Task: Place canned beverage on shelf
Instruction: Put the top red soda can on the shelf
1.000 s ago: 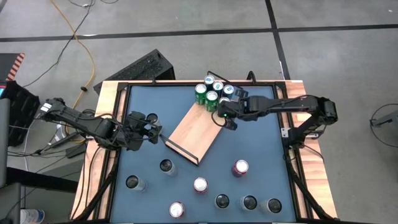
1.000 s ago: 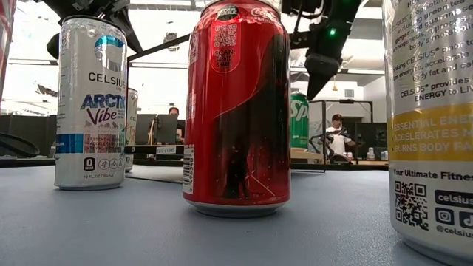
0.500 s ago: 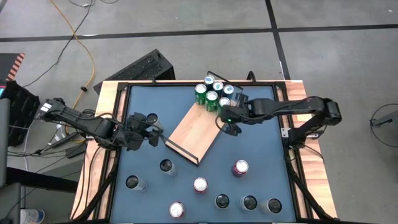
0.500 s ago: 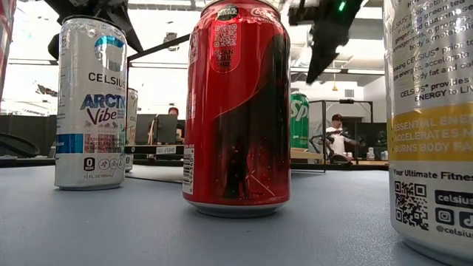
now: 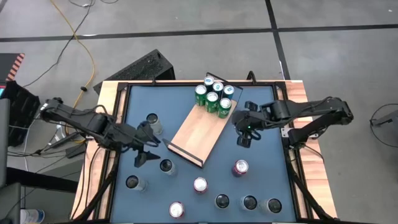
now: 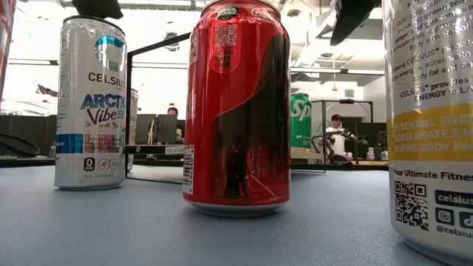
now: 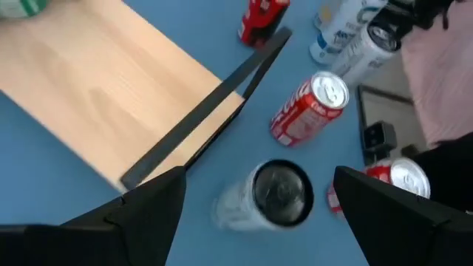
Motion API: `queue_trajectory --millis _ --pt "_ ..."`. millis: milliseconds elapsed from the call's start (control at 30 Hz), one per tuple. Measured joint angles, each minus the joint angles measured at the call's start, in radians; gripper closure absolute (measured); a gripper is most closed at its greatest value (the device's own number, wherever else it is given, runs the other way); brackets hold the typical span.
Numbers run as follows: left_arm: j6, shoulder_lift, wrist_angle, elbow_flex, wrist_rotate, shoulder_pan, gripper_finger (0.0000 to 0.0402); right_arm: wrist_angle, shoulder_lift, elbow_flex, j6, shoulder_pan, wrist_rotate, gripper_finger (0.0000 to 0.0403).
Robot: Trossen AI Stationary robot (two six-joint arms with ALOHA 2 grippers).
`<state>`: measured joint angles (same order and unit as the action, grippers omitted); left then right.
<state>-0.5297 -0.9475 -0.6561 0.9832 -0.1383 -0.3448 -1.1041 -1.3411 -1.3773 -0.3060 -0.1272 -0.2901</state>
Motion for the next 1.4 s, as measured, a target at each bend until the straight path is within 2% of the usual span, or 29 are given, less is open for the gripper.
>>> queue_trajectory --millis 167,333,467,633,900,1167,1400 --pt "-0.003 0.0 -0.182 0.104 -0.006 0.009 0.0072 -0.049 0.001 0.0 -0.073 -0.027 0.0 0.0295" --pt "-0.02 -0.03 -0.191 0.15 0.037 -0.021 0.0072 -0.08 -0.006 0.001 -0.082 -0.078 0.001 0.0209" --pt "-0.002 -0.102 -0.196 0.162 0.11 -0.072 0.0072 -0.052 -0.005 0.001 -0.101 -0.135 0.003 0.0162" --pt "0.003 -0.193 -0.191 0.18 0.134 -0.095 0.0072 -0.05 -0.005 0.009 -0.2 -0.209 0.002 0.0149" --pt "-0.006 -0.177 -0.191 0.184 0.086 -0.089 0.0072 0.014 -0.007 0.101 -0.36 -0.295 0.002 0.0148" --pt "0.017 -0.178 -0.192 0.184 0.063 -0.103 0.0072 0.152 -0.04 0.109 -0.376 -0.339 0.003 0.013" --pt "0.02 -0.178 -0.192 0.175 0.072 -0.106 0.0072 0.163 -0.141 0.109 -0.376 -0.344 0.111 0.0081"
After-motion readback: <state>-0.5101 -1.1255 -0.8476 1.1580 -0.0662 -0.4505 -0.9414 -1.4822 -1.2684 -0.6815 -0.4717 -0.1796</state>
